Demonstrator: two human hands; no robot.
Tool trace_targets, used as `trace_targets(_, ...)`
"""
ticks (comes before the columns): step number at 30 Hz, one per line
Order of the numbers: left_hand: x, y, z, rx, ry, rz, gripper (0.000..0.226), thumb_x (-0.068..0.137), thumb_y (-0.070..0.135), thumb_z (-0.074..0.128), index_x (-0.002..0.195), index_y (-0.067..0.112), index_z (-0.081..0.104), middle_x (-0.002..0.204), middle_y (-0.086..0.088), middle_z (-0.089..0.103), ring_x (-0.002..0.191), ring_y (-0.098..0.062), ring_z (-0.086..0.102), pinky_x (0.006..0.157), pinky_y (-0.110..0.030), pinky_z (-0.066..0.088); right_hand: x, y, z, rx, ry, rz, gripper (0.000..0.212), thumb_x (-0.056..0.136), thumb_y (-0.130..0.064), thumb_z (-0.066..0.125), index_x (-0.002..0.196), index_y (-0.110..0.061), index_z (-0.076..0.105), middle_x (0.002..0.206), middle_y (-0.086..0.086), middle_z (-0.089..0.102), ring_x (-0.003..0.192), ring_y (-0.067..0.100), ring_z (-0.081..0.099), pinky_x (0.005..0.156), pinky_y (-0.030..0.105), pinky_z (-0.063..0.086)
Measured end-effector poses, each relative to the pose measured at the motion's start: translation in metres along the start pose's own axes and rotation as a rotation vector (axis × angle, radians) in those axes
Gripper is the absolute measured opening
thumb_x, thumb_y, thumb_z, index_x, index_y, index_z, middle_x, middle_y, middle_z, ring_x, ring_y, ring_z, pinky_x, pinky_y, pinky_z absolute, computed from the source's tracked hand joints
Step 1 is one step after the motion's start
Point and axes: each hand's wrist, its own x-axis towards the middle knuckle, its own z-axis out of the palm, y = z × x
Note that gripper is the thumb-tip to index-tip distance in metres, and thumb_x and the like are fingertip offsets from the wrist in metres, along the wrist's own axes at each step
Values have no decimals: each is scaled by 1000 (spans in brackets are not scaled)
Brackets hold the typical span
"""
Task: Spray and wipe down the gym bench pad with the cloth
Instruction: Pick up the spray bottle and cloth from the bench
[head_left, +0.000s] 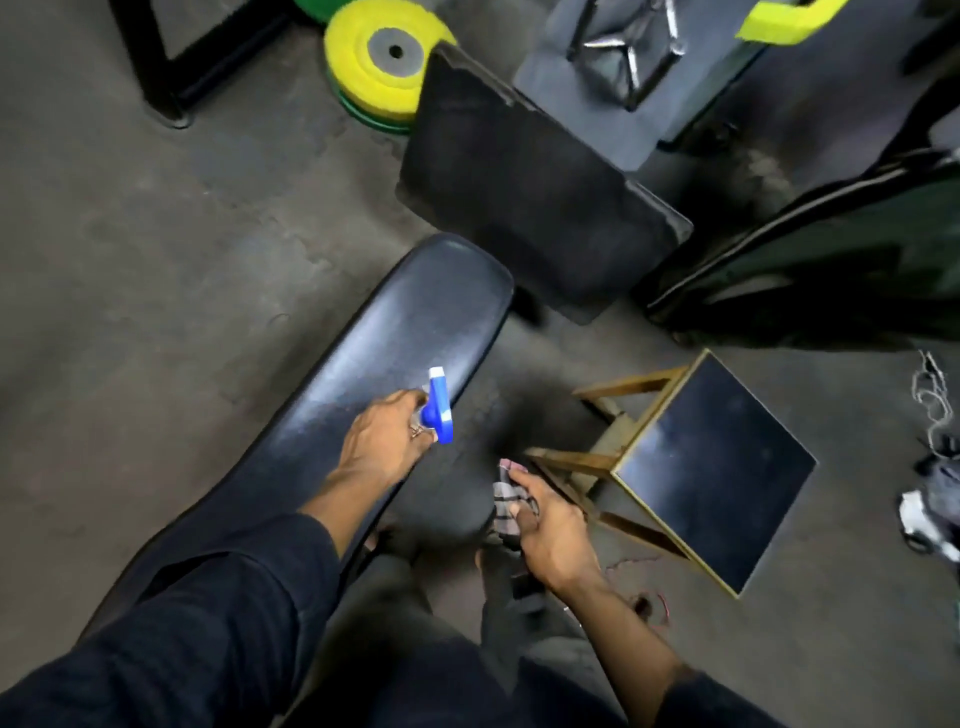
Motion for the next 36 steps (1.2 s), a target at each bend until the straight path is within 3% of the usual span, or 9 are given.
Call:
trace_targets(3,1,46,19,-32,-26,68,27,86,21,77,111,19,68,107,-5,73,100,-35,71,86,-47,57,-5,24,-28,29,91,15,51,107,-3,58,151,-27,62,130,-16,67,106,-21,61,88,-12,34)
trace_targets(9,3,166,77,-111,-26,174,24,88,22,81,109,20,72,106,-1,75,97,-26,72,87,-38,56,6,90,-102,127,231,59,53,104,11,54,148,-16,64,126,-12,71,110,11,74,87,-10,40)
trace_targets(12,7,228,122,-95,-90,233,27,87,28,82,111,24,72,109,7,75,98,-16,71,88,-32,54,15,136,-143,261,368,136,53,103,8,54,145,-20,69,108,-5,79,89,-3,73,87,4,54)
trace_targets(16,21,287,170,-110,-222,250,16,89,36,80,96,26,69,93,10,71,91,-10,69,83,-23,52,26,188,-186,243,487,192,52,101,-1,59,145,-27,68,134,-2,79,122,17,75,113,29,54)
trace_targets(19,29,315,202,-53,-225,263,17,87,29,80,103,29,73,100,12,72,93,-8,65,75,-17,46,40,221,-208,289,498,213,54,99,1,57,143,-27,69,137,-1,77,125,21,74,116,32,52)
trace_targets(23,38,341,238,-9,-254,316,21,86,22,81,106,27,73,107,13,75,99,-6,69,90,-23,53,54,257,-230,300,519,221,50,100,0,56,144,-20,68,147,4,71,135,25,68,122,44,49)
trace_targets(28,44,352,261,-22,-221,306,25,86,35,88,106,29,74,105,21,75,94,9,67,81,-5,46,70,280,-238,-60,289,291,63,104,-20,59,165,-26,45,179,12,29,160,39,36,131,44,33)
trace_targets(32,45,363,265,48,-214,301,33,86,38,86,113,29,70,118,10,75,104,-15,71,93,-31,55,66,289,-233,-205,124,291,64,100,-25,63,161,-32,46,181,8,20,160,41,30,124,47,42)
trace_targets(36,42,366,269,91,-210,315,39,89,39,84,123,29,68,125,11,74,109,-14,70,93,-23,50,61,289,-239,-230,70,271,63,101,-23,61,161,-35,45,182,8,17,164,37,24,125,47,42)
